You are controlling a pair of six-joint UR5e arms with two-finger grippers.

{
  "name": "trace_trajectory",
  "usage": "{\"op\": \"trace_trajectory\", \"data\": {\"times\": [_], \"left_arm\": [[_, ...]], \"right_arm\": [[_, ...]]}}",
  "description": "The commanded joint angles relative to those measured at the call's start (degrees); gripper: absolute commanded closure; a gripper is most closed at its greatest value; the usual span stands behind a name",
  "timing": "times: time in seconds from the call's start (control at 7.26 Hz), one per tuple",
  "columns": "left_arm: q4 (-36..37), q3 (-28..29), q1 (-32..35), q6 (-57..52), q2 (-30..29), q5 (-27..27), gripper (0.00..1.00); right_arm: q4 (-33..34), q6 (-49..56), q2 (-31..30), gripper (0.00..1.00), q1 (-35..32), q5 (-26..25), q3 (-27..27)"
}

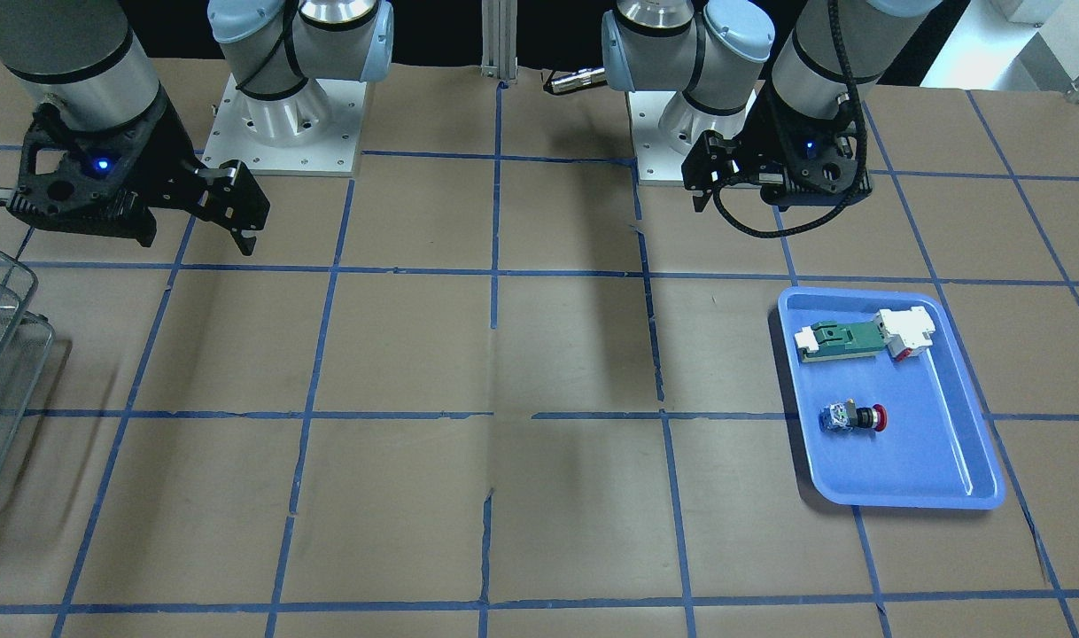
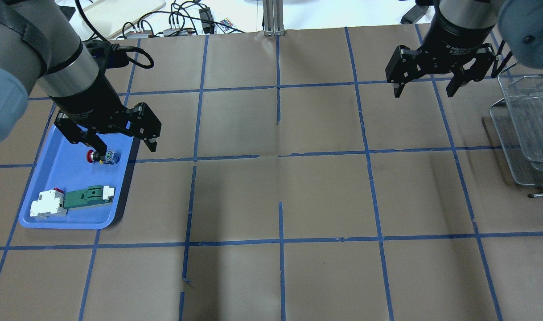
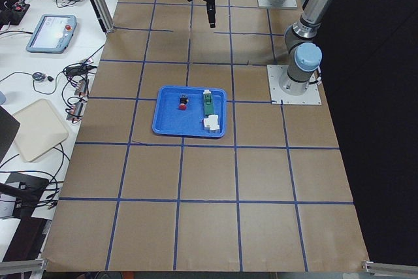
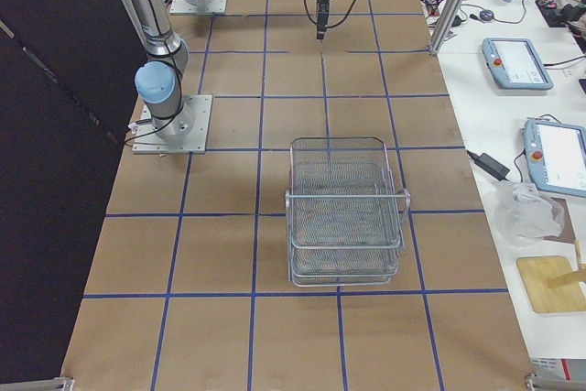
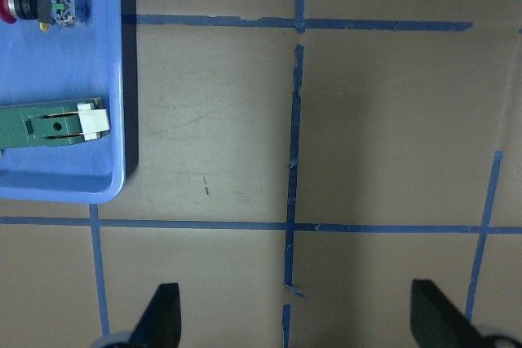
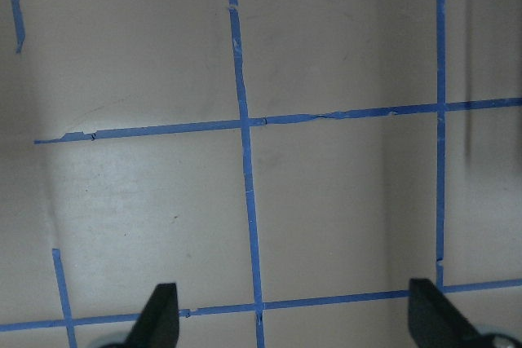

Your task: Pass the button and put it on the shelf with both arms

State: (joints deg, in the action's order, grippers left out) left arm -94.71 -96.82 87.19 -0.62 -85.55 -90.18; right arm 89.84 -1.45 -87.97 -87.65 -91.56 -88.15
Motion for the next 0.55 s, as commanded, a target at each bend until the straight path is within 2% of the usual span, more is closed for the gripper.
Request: {"op": "trace_trajectory", "data": {"times": [0.0,0.41], "left_arm": [[-0.04,0.05,0.00,0.00,0.03,0.09,0.00],[0.23,0.05,0.00,0.00,0.03,0.09,0.00]], "right_arm": [[-0.02,0.04,-0.01,0.00,0.02,-0.02,0.00],[-0.02,-0.22,0.00,0.00,-0.07,0.15,-0.09]]}}
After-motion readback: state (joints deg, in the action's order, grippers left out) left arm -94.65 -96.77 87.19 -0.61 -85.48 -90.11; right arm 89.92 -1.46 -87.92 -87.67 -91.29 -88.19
